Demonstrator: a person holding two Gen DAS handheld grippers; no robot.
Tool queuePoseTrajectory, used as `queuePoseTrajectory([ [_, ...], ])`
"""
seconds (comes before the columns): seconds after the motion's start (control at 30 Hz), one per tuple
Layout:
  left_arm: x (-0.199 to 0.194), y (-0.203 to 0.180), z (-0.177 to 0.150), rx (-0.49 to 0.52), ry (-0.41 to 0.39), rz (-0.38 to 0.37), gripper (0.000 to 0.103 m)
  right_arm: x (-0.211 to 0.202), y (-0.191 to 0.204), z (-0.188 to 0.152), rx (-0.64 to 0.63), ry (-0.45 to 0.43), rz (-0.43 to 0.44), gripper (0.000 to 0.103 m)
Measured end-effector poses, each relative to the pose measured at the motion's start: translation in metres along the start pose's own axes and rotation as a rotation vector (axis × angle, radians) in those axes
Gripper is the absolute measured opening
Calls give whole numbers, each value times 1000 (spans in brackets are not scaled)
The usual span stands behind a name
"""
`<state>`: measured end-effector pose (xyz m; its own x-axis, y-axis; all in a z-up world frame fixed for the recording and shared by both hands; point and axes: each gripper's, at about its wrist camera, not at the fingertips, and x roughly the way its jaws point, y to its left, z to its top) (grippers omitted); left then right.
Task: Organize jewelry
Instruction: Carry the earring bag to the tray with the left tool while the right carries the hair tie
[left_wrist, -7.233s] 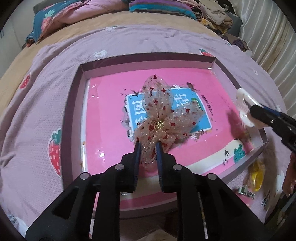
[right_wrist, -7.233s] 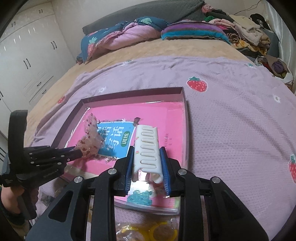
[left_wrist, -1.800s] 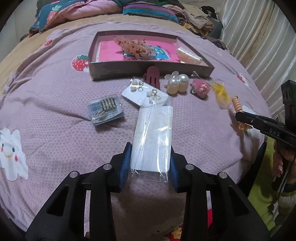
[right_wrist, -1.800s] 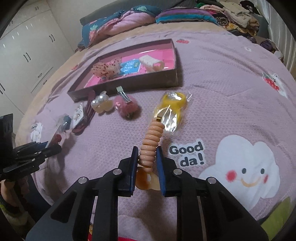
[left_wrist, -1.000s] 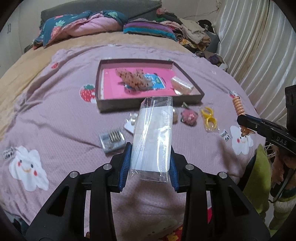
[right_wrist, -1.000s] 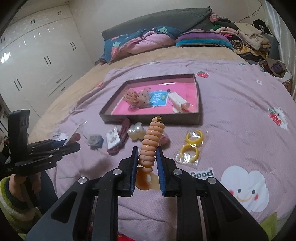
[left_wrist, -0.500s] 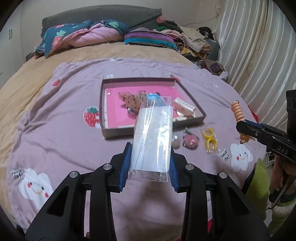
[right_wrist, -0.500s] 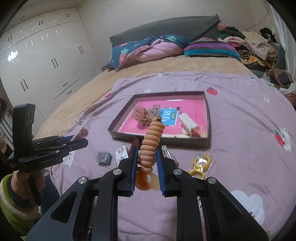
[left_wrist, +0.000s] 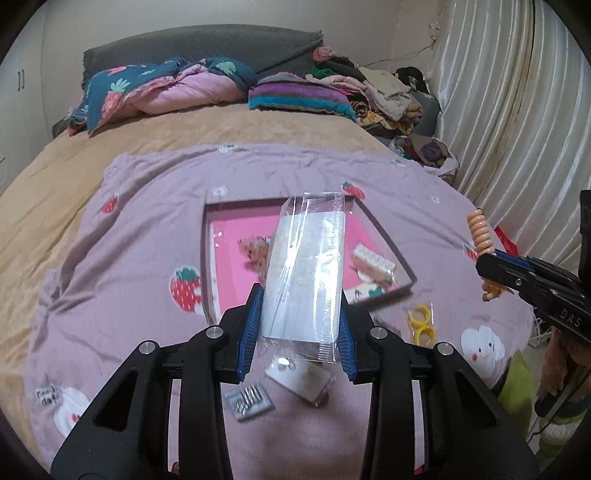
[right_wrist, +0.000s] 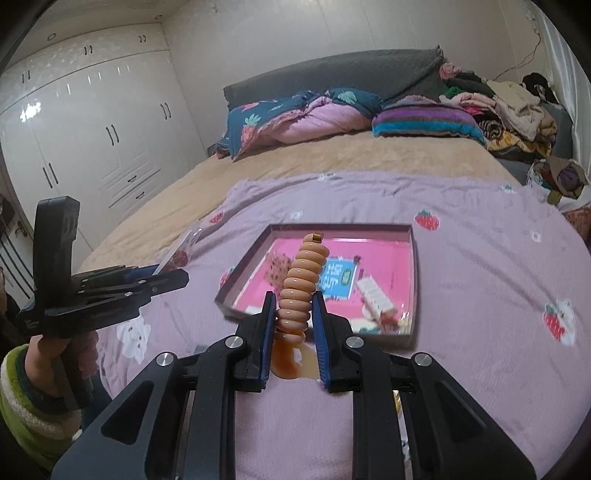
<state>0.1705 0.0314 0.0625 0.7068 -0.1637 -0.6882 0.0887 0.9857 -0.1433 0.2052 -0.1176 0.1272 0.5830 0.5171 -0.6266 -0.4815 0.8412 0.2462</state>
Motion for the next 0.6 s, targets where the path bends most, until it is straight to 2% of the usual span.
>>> queuePoseTrajectory([
  [0.3, 16, 4, 26, 19, -7, 14, 28, 15, -5, 27, -21, -7, -28, 19],
  [0.6, 58, 14, 32, 18, 47, 46, 28, 41, -18, 43, 3, 7, -41, 19],
])
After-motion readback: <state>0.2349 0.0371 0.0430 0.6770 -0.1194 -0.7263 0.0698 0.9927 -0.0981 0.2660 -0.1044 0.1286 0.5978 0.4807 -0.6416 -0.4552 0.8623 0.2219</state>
